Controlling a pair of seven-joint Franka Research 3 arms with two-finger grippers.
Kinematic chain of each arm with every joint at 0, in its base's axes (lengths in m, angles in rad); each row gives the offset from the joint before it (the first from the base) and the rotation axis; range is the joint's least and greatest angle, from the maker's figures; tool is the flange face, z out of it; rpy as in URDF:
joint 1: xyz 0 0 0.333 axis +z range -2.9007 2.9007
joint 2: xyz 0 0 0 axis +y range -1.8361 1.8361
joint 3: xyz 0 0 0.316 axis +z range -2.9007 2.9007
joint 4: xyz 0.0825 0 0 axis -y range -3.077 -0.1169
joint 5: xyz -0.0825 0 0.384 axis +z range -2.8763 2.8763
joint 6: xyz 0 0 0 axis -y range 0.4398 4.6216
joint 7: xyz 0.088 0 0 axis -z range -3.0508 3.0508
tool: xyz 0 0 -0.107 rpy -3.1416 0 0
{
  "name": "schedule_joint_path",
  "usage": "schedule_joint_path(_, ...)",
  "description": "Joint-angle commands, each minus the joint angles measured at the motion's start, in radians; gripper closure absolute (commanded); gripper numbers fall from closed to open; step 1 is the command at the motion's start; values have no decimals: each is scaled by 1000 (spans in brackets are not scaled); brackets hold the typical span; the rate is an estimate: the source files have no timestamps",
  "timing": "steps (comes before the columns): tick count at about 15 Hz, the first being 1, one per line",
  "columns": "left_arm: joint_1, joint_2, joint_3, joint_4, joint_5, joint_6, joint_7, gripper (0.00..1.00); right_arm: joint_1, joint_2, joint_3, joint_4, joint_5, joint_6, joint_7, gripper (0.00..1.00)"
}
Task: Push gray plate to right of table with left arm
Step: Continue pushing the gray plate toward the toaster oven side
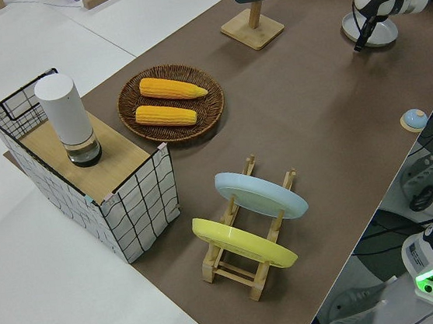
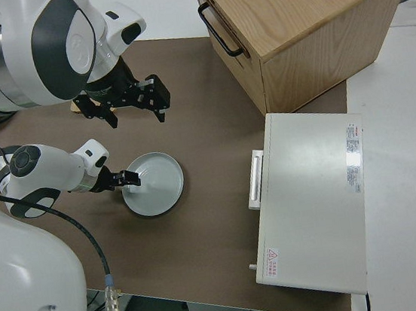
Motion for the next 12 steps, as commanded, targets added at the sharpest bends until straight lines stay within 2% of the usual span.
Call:
schedule_joint_path(1,-2,6,14,25,27,-18,-15,11,-19,-2,16,9,4,-16,13,17)
schedule_joint_path(9,40,-66,19,8,18,-134,86,9,-20,-2,16,9,4,-16,13,17)
schedule_joint_path(12,98,-99,7,0,12,-205,168,9,-19,-2,16,9,4,-16,13,17)
